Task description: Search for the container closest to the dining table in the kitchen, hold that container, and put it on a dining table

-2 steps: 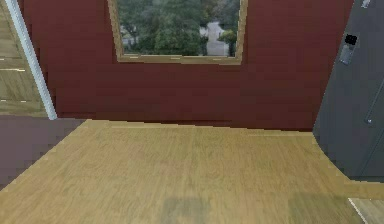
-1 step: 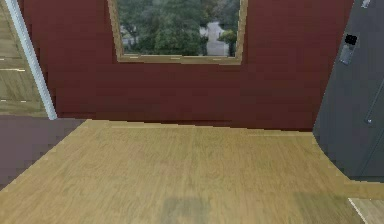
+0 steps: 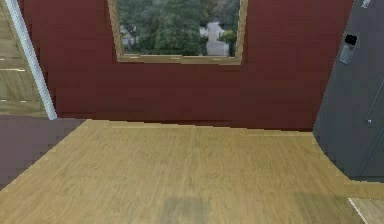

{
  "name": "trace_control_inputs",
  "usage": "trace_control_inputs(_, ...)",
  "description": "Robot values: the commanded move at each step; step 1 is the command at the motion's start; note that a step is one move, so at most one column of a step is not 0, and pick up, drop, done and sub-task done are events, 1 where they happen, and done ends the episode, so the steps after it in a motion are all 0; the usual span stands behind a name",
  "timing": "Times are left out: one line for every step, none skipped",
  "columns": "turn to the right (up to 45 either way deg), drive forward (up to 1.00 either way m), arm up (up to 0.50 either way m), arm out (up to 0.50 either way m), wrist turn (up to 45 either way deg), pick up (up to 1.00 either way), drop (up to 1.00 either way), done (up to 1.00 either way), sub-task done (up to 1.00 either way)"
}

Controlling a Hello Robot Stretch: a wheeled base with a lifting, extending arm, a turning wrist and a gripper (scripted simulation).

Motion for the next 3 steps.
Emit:
trace_control_inputs(0.0,0.00,0.00,0.00,45.0,0.00,0.00,0.00,0.00)
trace_control_inputs(0.0,0.00,0.00,0.00,18.0,0.00,0.00,0.00,0.00)
trace_control_inputs(0.0,0.00,-0.02,0.00,0.0,0.00,0.00,0.00,0.00)
